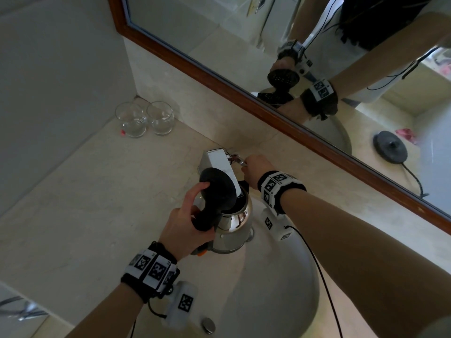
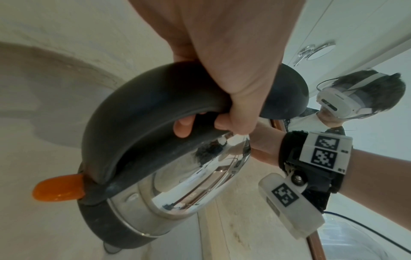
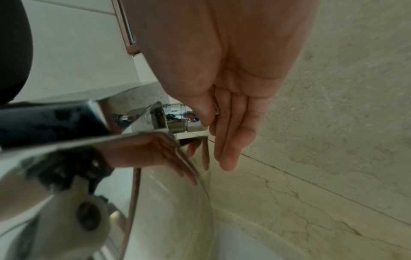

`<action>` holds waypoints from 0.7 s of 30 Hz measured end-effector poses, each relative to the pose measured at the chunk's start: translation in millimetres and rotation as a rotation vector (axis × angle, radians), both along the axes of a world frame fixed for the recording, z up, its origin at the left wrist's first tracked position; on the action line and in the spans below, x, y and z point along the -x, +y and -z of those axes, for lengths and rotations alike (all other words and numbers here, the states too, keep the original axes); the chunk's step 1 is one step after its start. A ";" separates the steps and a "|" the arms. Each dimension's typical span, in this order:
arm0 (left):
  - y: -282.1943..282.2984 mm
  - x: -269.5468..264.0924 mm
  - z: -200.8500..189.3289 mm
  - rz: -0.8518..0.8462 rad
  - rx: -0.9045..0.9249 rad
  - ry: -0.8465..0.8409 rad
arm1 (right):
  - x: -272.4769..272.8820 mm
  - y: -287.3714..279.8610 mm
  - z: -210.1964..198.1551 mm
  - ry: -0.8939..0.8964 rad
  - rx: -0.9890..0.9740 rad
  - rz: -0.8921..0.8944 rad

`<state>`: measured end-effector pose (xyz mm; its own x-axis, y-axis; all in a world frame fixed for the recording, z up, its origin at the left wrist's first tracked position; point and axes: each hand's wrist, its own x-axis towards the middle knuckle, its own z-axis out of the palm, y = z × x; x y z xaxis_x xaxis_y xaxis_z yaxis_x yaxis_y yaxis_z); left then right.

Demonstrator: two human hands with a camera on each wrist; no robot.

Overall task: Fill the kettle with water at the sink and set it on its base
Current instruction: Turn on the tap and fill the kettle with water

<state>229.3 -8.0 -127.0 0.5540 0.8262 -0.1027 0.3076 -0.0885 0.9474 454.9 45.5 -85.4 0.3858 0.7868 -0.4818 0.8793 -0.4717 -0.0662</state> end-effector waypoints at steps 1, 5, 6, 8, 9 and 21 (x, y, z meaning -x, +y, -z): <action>0.0 0.2 0.4 0.000 -0.005 0.002 | -0.1 -0.2 0.4 -0.001 0.000 0.000; 0.0 1.6 0.8 -0.010 0.001 0.005 | -0.4 -0.5 0.1 0.004 -0.005 0.012; 0.2 1.6 0.5 -0.016 0.004 0.008 | -0.5 -0.3 0.1 0.006 -0.004 0.014; 0.8 1.5 -0.2 -0.027 0.011 0.011 | -0.6 -0.1 0.2 0.013 -0.005 0.023; 1.1 1.5 -0.4 -0.029 0.015 0.011 | -0.5 -0.2 0.7 0.017 -0.008 0.028; 1.5 2.8 -1.5 -0.017 0.027 0.005 | -0.1 1.1 2.6 0.006 -0.001 0.020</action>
